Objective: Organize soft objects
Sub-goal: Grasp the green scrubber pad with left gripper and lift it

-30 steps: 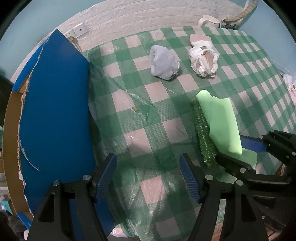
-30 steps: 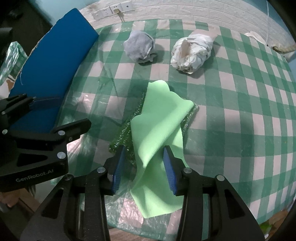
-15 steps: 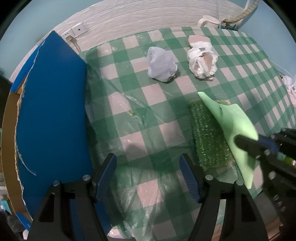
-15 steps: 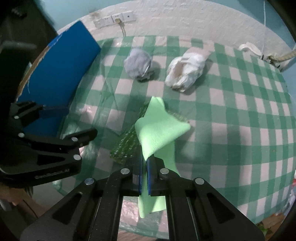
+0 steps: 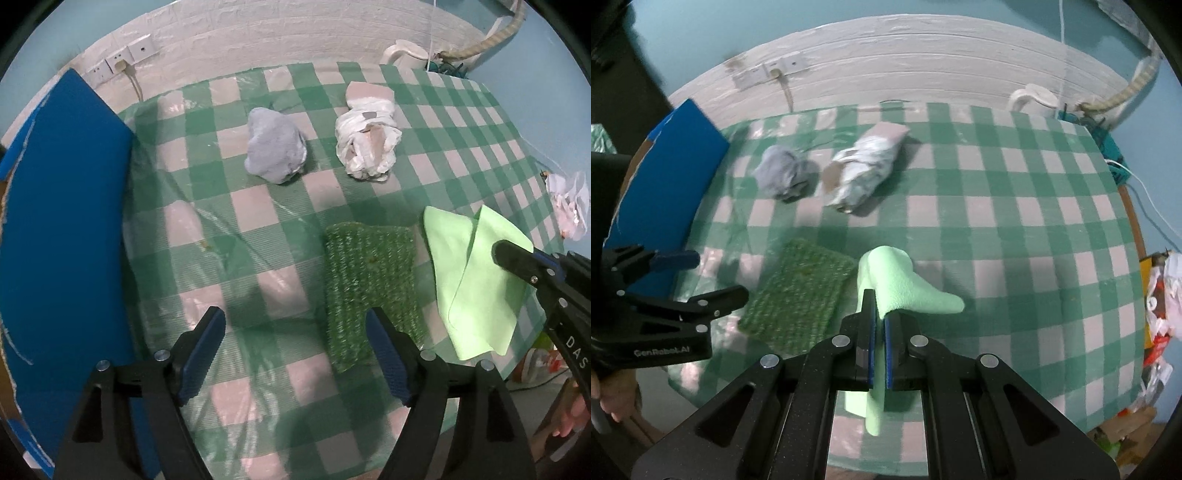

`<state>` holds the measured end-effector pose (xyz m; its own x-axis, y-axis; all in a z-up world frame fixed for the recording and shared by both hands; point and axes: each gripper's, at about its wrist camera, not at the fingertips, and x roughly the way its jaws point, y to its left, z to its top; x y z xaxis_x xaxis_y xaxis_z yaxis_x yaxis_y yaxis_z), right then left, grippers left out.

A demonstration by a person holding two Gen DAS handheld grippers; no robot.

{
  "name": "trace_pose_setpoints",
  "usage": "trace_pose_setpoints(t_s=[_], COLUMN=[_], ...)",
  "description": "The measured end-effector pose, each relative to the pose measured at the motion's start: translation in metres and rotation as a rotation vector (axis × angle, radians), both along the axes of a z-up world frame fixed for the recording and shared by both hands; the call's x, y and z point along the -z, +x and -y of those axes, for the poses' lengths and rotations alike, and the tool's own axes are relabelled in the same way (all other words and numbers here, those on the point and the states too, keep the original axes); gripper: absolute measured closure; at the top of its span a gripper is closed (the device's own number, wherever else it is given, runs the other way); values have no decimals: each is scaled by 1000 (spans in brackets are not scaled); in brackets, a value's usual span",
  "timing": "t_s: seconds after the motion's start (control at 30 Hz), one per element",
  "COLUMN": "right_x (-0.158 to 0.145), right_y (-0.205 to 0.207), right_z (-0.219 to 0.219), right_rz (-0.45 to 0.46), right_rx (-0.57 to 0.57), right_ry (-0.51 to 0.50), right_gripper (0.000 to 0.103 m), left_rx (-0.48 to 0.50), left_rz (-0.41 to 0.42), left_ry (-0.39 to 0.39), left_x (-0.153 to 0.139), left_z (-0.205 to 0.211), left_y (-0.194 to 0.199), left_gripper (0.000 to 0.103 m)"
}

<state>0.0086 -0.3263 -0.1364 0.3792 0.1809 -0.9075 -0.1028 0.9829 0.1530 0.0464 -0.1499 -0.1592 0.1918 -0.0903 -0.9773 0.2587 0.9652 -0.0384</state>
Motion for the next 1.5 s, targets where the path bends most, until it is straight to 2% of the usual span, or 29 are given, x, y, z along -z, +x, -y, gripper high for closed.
trace_pose_setpoints(t_s=[0.23, 0.63, 0.77, 0.83, 0.9, 1.1, 1.23, 1.33, 1.4, 1.43, 1.5], right_x=[4, 29, 35, 42, 49, 60, 61, 62, 62, 63, 64], right_y=[0, 1, 2, 4, 5, 7, 9, 12, 13, 13, 13], right_z=[15, 19, 27, 32, 33, 29, 28, 26, 24, 22, 19], right_rz=[-3, -55, -81, -117, -140, -156, -127, -118, -108, -104, -101], right_rx=[17, -2, 11, 24, 26, 18, 7, 10, -3, -11, -27], right_ry=[-18, -19, 2, 22, 7, -7, -36, -46, -54, -59, -67], right_gripper=[99, 99, 98, 89, 42, 41, 41, 41, 42, 42, 49], left_rx=[-24, -2, 23, 31, 34, 26, 29, 75, 96, 104, 116], left_rz=[-34, -45, -54, -57, -59, -57, -29, -10, -4, 0, 2], left_ry=[9, 33, 62, 74, 87, 59, 49, 30, 19, 15, 4], left_x=[13, 29, 38, 41, 45, 49, 49, 47, 46, 46, 46], left_z=[17, 62, 84, 87, 89, 89, 64, 68, 73, 74, 75], left_y=[6, 5, 5, 3, 3, 4, 3, -6, -11, -13, -16], left_gripper=[23, 23, 23, 23, 22, 22, 25, 44, 60, 63, 74])
